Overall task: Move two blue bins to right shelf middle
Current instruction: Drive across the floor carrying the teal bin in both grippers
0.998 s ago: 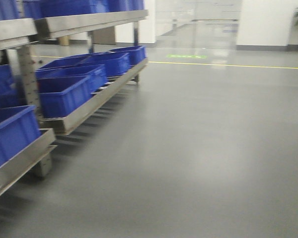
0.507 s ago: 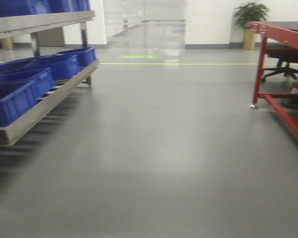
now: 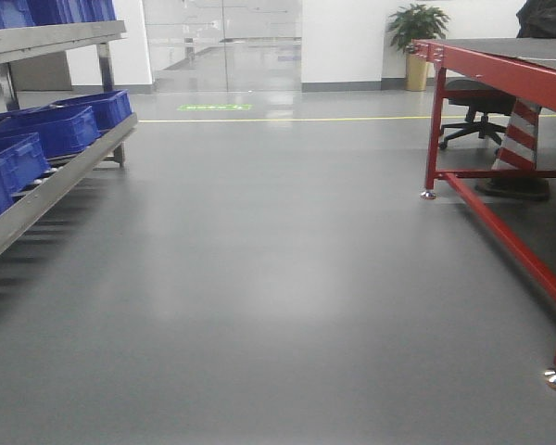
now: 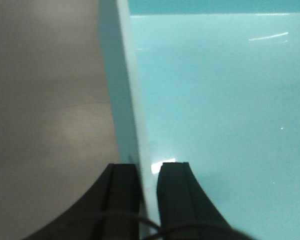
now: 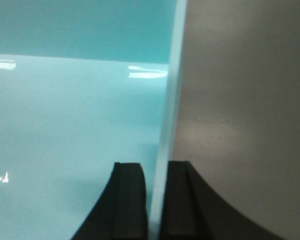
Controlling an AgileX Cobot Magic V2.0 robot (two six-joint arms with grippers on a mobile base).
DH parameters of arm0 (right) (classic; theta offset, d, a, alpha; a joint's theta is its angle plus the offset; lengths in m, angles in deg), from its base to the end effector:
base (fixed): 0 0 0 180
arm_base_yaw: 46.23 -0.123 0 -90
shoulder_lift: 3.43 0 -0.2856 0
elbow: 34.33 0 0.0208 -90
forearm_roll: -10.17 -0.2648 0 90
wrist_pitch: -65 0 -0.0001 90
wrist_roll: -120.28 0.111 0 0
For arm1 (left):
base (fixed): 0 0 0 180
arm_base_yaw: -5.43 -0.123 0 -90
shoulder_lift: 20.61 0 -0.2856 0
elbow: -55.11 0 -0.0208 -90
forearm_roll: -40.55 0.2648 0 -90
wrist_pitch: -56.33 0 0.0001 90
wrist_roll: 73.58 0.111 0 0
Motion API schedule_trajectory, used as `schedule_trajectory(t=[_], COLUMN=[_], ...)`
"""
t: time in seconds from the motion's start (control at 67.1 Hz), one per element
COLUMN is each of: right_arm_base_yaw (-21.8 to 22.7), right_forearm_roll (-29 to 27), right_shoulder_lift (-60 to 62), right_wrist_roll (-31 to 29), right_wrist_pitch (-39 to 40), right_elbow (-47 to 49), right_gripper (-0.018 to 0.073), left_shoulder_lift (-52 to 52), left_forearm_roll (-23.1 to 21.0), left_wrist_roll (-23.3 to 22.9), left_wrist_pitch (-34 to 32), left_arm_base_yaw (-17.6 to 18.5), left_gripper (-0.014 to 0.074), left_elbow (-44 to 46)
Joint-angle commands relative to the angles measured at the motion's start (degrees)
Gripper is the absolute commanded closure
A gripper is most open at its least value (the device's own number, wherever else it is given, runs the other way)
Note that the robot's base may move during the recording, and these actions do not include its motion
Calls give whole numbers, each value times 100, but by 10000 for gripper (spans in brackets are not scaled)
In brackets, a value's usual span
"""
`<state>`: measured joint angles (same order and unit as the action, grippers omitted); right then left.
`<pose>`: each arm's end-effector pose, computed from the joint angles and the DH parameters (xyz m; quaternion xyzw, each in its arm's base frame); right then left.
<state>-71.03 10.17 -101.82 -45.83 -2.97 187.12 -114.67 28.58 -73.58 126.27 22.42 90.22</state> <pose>0.3116 0.1440 0.5038 -0.0843 0.8826 0.1532 0.4363 0.3012 -0.1146 0.4945 0.1424 0.8859 -0.1660 0.4090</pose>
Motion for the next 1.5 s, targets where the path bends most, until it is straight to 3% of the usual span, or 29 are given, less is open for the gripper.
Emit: schedule_trajectory(t=[0.0, 1.49], right_arm_base_yaw=[20, 20], right_forearm_roll=[70, 70], right_shoulder_lift=[60, 60], right_wrist_roll=[-91, -91], right_wrist_pitch=[291, 291], right_elbow=[73, 73], right_gripper=[712, 712], left_shoulder_lift=[97, 97], left_forearm_roll=[-275, -275], left_wrist_roll=[85, 85], left_wrist_pitch=[-105, -272], left_arm_base_yaw=[0, 0], left_gripper=[707, 707], left_elbow=[88, 88])
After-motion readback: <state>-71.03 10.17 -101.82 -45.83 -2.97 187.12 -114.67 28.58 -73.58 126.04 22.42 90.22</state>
